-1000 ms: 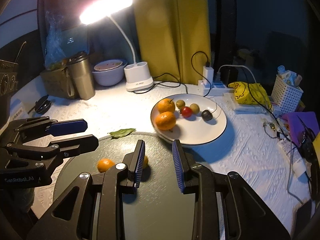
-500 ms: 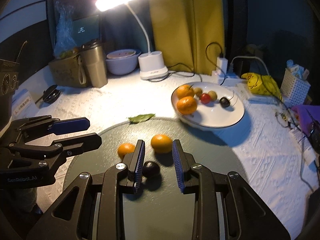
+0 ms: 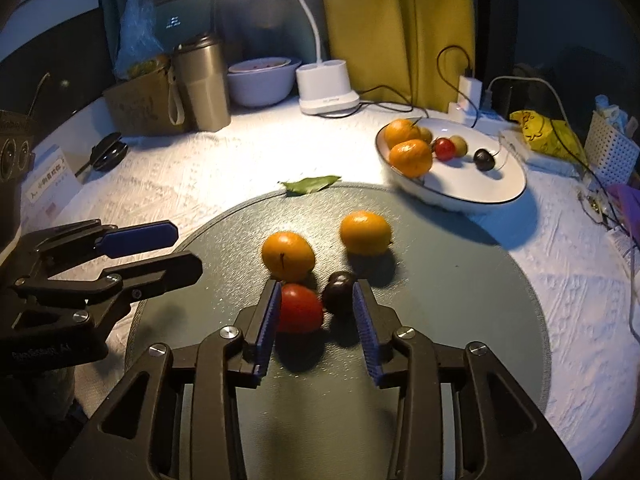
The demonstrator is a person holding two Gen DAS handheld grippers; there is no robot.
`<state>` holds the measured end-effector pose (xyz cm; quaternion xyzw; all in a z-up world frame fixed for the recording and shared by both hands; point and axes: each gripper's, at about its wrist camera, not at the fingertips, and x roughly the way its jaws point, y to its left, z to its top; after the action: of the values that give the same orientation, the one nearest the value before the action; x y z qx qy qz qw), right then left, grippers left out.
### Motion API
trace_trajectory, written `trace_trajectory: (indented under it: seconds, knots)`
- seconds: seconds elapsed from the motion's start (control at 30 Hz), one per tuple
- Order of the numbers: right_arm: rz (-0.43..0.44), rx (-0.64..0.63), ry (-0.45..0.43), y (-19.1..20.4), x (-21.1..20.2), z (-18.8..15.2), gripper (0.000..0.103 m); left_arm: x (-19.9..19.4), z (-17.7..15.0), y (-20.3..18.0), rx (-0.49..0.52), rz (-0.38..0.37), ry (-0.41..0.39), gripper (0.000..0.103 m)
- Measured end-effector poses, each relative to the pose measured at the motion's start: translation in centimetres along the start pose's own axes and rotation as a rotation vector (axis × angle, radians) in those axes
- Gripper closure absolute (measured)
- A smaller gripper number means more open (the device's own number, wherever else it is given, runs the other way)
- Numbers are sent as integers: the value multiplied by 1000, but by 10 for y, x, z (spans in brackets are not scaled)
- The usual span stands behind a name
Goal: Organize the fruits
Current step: 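Grasp a red tomato with the left tool while the right tool grasps a dark plum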
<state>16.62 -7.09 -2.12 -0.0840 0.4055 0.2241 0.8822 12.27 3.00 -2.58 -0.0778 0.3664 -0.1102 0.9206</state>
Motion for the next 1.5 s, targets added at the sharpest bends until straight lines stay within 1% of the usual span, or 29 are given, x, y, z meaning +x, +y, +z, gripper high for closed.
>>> trace_trajectory:
  seconds: [0.07,0.13,0.33,0.57,0.8,0.9,0.93,0.97,1.0,1.03,1.07,1.27,1.5]
  knots:
    - [6,-4,2,2,1,-1,64,0,-1,1,-3,0,0,45]
    - [4,2,-2,2,1,0,64,-1,-2,1,-8,-6,-1,40]
    - [-19,51,-12,-14,-1,0,64,7,-4,-6,2,-19,25,39]
    - [-14,71,-6,-29,-1,-2,64,22,1,-28,55,-44,57,39]
    - [-6,101,-16,-48,-3,-3,64,49,8,-46,94,-35,125,39]
    - [-2,111,-19,-54,-3,-4,64,58,9,-51,108,-43,145,40]
    - [0,113,-19,-56,-3,-4,64,60,9,-53,115,-44,147,45]
    - [3,115,-19,-58,-3,-4,64,61,8,-55,122,-44,151,53]
    - [6,118,-19,-60,-3,-4,64,64,8,-56,128,-47,161,55]
    - [9,119,-19,-60,-2,-4,64,66,7,-57,132,-50,166,61]
    - [14,119,-19,-60,-2,-5,64,66,7,-58,139,-49,163,64]
    - [36,108,-16,-56,0,-2,64,62,6,-56,136,-77,159,67]
    - [60,79,-5,-42,4,2,64,50,5,-42,110,-71,135,67]
